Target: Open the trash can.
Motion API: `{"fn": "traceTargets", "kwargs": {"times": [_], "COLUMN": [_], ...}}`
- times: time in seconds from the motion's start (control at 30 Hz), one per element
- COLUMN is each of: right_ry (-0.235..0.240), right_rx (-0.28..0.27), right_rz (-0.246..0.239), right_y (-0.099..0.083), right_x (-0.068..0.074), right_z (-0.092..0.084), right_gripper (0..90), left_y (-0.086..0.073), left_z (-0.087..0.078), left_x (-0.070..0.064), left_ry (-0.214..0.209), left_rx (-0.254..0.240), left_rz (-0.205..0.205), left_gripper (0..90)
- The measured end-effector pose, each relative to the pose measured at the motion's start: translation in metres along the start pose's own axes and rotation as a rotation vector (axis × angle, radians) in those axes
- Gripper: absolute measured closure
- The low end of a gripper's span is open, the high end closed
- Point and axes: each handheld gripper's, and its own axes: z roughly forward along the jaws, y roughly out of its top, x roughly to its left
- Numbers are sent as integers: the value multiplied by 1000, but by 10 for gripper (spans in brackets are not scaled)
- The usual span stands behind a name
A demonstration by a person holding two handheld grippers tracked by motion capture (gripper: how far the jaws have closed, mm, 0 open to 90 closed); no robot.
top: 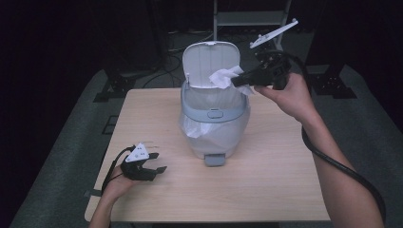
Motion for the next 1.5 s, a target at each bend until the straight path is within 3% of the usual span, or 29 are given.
{"fn": "traceTargets", "kwargs": {"times": [0.57, 1.5], "right_ry": [54, 75], "right_rx": [33, 84], "right_rz": [4, 28], "right_y": [7, 9], "right_x": [-2, -11], "right_z": [38, 79], "right_gripper": [834, 821], "left_y": [-2, -3], "left_z": [-1, -3], "left_x": [1, 2], "left_ry": [10, 16], "left_rx": [6, 12], "left_rz": [-8, -9], "left_gripper": [335, 335]}}
